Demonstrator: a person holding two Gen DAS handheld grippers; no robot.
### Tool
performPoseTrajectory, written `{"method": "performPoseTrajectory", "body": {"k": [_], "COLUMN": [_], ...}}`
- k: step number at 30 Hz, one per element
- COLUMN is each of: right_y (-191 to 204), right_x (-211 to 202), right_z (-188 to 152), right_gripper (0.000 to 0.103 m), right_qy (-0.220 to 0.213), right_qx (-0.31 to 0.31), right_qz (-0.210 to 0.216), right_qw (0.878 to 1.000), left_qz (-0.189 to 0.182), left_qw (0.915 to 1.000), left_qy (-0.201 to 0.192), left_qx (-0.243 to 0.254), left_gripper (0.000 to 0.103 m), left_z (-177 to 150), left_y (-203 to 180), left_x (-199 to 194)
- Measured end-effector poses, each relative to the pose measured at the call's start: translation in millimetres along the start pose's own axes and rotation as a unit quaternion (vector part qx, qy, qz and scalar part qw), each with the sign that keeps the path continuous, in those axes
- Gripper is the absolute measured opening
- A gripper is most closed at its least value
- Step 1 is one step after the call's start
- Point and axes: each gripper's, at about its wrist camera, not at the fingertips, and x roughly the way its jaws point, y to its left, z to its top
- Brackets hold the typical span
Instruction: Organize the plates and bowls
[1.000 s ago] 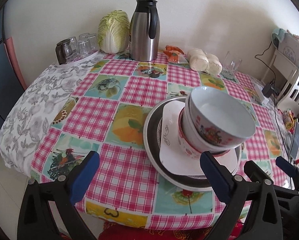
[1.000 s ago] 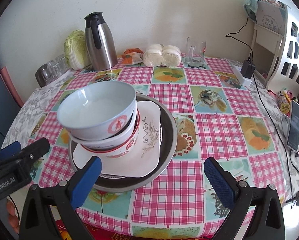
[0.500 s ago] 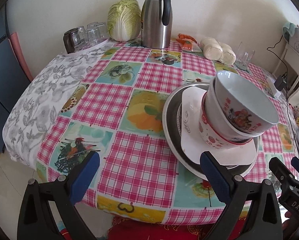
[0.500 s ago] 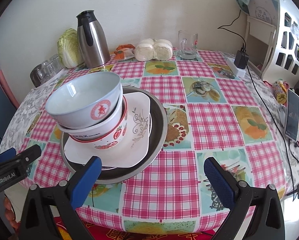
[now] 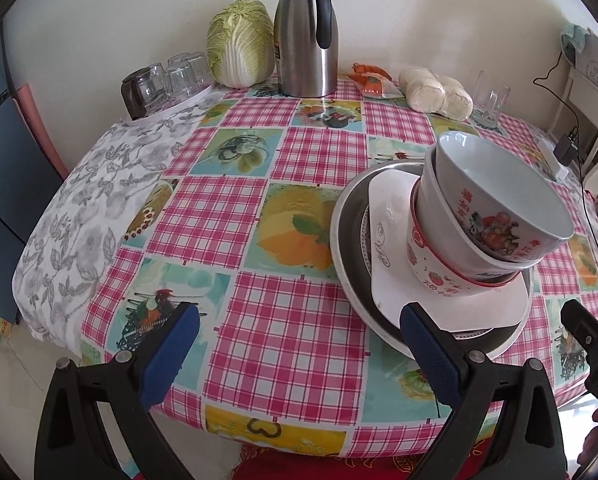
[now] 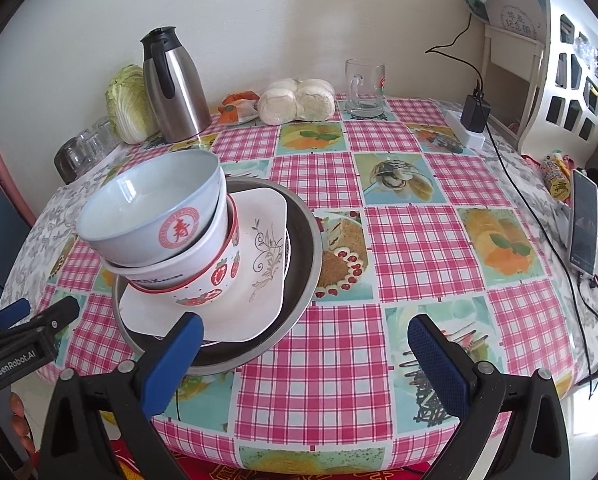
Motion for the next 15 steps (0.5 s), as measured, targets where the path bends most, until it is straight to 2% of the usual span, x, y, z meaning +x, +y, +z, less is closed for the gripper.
{"method": "performPoseTrajectory", "body": {"k": [15], "right_y": [-2.6], "right_x": [4.4], "right_z": [0.9], "right_gripper": [0.103], "right_qy": [0.002], "right_qx": [0.001], "right_qz": [0.001], "right_qw": [1.000], "left_qz": [-0.009], "left_qw": [0.9999], "left_qy": [0.010], "left_qx": [0.001], "left_gripper": [0.100], "left_z": [-0.3], "left_y": [-2.1], "left_x": [9.9]}}
